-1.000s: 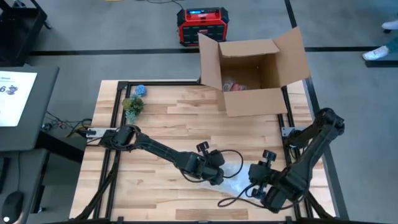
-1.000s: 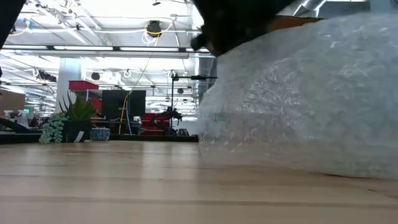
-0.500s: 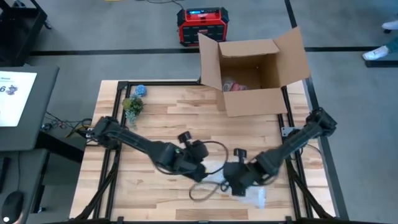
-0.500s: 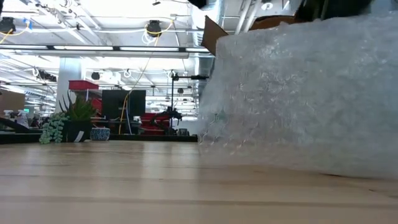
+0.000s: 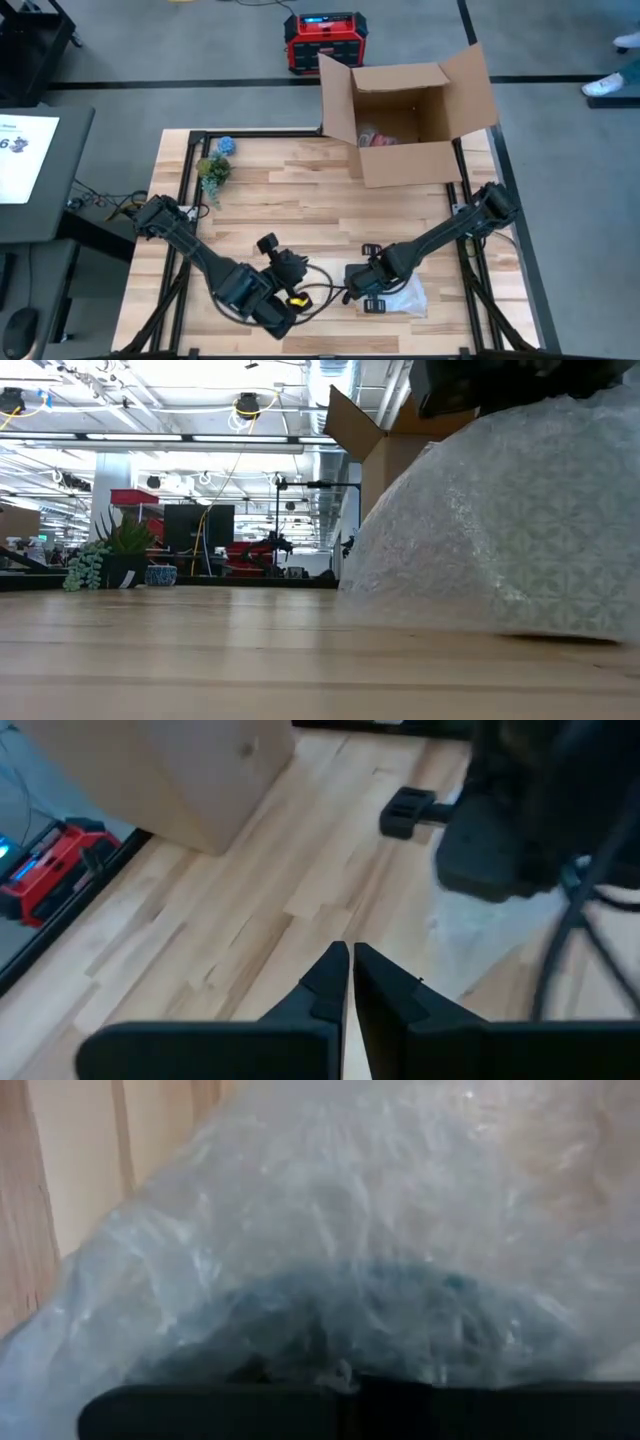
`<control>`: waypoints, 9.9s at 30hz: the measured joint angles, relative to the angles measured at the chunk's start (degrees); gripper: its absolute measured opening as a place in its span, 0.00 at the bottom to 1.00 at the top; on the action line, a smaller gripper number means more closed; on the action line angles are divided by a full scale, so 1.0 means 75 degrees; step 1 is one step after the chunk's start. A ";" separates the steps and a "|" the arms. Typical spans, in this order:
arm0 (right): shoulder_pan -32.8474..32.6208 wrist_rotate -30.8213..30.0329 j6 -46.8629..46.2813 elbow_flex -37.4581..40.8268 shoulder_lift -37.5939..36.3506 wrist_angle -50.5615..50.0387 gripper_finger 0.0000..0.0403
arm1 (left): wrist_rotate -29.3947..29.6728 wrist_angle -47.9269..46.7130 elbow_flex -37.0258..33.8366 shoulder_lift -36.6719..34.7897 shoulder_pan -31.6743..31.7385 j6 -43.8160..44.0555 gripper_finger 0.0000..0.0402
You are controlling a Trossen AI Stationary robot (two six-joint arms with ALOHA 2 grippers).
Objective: Wrap mug
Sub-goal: Wrap the white patterned mug in the bubble wrap, then put the wrapped white patterned mug into the brown box
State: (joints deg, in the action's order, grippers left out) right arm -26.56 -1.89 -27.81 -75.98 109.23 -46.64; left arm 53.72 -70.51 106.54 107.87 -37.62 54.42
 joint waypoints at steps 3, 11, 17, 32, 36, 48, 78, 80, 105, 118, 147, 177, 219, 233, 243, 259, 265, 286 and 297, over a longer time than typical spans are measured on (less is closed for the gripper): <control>0.0004 0.0020 0.0002 -0.0285 -0.0232 -0.0288 0.00 | 0.0031 0.0126 0.0000 0.0000 -0.0112 -0.0013 0.00; -0.0192 -0.0129 -0.0220 -0.0906 -0.1484 -0.1059 0.00 | 0.0198 0.0153 0.0000 0.0000 -0.0196 0.0002 0.00; -0.0686 -0.0341 -0.0244 -0.0893 -0.2123 -0.0258 0.00 | 0.0200 0.0149 0.0000 0.0000 -0.0196 -0.0014 0.00; -0.0131 -0.0039 0.0556 -0.0856 0.0164 -0.0566 0.00 | 0.0247 0.0241 0.0000 0.0000 -0.0196 -0.0035 0.00; -0.0135 -0.0053 0.0774 -0.0831 0.0037 -0.0523 0.00 | 0.0253 0.0287 0.0000 0.0000 -0.0197 -0.0036 0.00; -0.1340 -0.1706 -0.0921 -0.0781 -0.2415 -0.1024 0.00 | -0.0256 0.0597 0.0002 0.0075 -0.0193 -0.0092 0.00; -0.3799 -0.5012 -0.8925 0.1982 -0.2645 -0.0242 0.00 | 0.0005 0.2775 -0.0017 0.3114 0.0198 -0.1420 0.00; -0.3568 -0.5028 -0.8213 0.1982 -0.2645 0.0265 0.00 | 0.0186 0.3227 -0.0017 0.3110 0.0302 -0.2003 0.00; -0.0380 -0.1039 -0.2655 0.1899 -0.1413 0.2630 0.00 | 0.0234 0.3766 -0.0020 0.2389 0.0255 -0.3530 0.00; -0.0156 -0.0972 -0.2067 0.0151 -0.1914 0.0447 0.00 | 0.0336 0.3318 -0.0016 0.1988 -0.0091 -0.3052 0.00; 0.0284 0.0028 -0.0878 -0.0568 -0.0259 0.0010 0.00 | 0.0351 0.3329 -0.0015 0.1988 -0.0316 -0.3084 0.00; -0.1344 -0.2662 -0.3878 -0.0816 -0.1083 -0.2034 0.00 | -0.0574 0.3400 -0.0497 0.1988 0.0038 -0.2282 0.00; 0.0162 -0.1279 -0.0306 -0.0790 -0.1208 0.0043 0.00 | -0.0567 0.5797 -0.1833 0.1705 0.0334 -0.4287 0.00; 0.0739 -0.0389 0.0623 -0.0910 0.0749 0.0454 0.00 | -0.0693 0.4350 -0.1668 0.1751 -0.0073 -0.3214 0.00; 0.0494 -0.0773 0.0328 -0.0831 -0.1078 0.0253 0.00 | -0.0354 0.3581 -0.1641 0.1585 -0.0158 -0.2286 0.00; 0.0432 -0.0248 -0.0517 -0.0819 -0.0524 -0.0174 0.00 | -0.0403 0.2915 -0.1649 0.1600 -0.0171 -0.1860 0.00; 0.0682 0.0103 -0.0328 -0.0876 0.0469 0.0376 0.00 | -0.0410 0.2055 -0.1655 0.1600 -0.0136 -0.0955 0.00; 0.0181 -0.0047 0.1888 -0.0832 -0.2171 0.0320 0.02 | -0.0353 0.1965 -0.1647 0.1600 -0.0133 -0.0793 0.00; -0.0510 -0.1011 0.3725 -0.0837 -0.1015 -0.0320 0.52 | -0.0359 0.1957 -0.1647 0.1600 -0.0126 -0.0793 0.00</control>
State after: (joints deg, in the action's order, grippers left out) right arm -30.38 -9.47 0.13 -82.26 101.61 -49.04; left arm 51.03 -55.83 94.19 119.87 -38.57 48.47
